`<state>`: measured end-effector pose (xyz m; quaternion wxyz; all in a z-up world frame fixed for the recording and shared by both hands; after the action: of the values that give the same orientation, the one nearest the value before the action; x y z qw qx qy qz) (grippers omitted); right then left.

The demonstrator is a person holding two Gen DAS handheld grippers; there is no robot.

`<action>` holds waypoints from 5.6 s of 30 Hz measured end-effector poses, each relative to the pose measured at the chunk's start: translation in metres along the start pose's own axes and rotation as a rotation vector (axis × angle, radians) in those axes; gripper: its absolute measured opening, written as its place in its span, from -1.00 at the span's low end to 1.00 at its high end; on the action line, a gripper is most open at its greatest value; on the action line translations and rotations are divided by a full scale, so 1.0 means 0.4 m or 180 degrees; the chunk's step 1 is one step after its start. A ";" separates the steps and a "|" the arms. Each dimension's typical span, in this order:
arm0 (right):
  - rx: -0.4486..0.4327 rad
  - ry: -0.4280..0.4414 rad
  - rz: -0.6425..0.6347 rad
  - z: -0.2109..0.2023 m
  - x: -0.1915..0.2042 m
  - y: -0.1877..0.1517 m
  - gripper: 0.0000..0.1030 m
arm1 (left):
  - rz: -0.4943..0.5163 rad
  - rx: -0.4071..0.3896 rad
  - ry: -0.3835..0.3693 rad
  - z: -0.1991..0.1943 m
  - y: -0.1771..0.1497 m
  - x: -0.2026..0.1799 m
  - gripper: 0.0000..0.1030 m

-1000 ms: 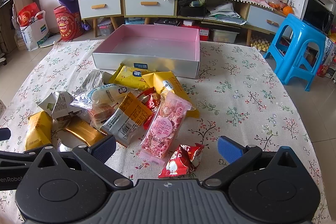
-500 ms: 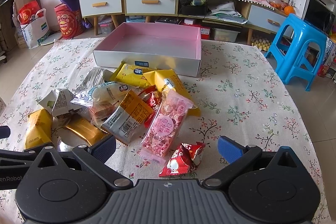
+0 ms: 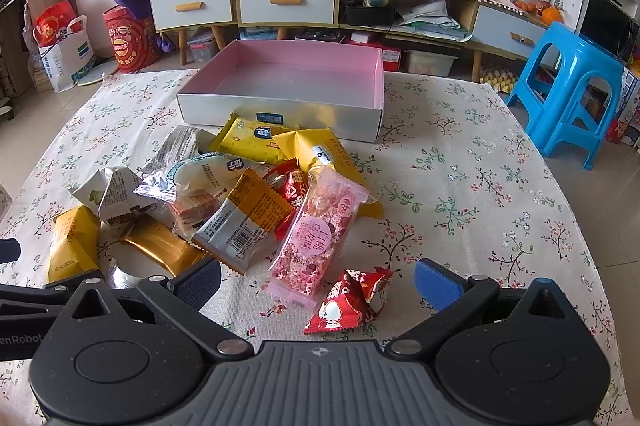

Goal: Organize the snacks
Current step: 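Grasp the clear bread packet with left tool while right tool grasps yellow waffle packet, then lift both held packets and carry them toward the pink-lined box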

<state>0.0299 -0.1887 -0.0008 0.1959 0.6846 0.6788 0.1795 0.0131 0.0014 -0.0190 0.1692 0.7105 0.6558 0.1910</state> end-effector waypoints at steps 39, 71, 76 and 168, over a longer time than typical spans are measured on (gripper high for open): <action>0.0423 0.1079 -0.0136 0.145 -0.140 0.241 0.48 | 0.0360 0.0138 -0.1496 0.107 0.245 0.002 0.77; 0.0689 0.1186 0.0167 0.285 -0.166 0.259 -0.37 | 0.0404 0.0195 -0.1372 0.228 0.263 -0.045 -0.56; 0.0695 0.1181 0.0177 0.274 -0.167 0.263 -0.43 | 0.0429 0.0143 -0.1355 0.209 0.264 -0.042 -0.67; 0.0746 0.1118 0.0001 0.185 -0.109 0.282 -0.43 | 0.1523 0.0332 -0.0632 0.226 0.267 -0.132 -0.27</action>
<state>0.1640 -0.2342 -0.0059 -0.0064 0.6610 0.7186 0.2159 0.1467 -0.0591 -0.0479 0.1460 0.8684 0.4583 0.1208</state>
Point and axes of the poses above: each gripper's, at about its wrist camera, not at the fingertips, and z roughly the way its jaws point, x to its left, y to its top, the point moved 2 cm from there along z, roughly the way its jaws point, and after that the axes turned 10 degrees about x, right-handed, at the moved point
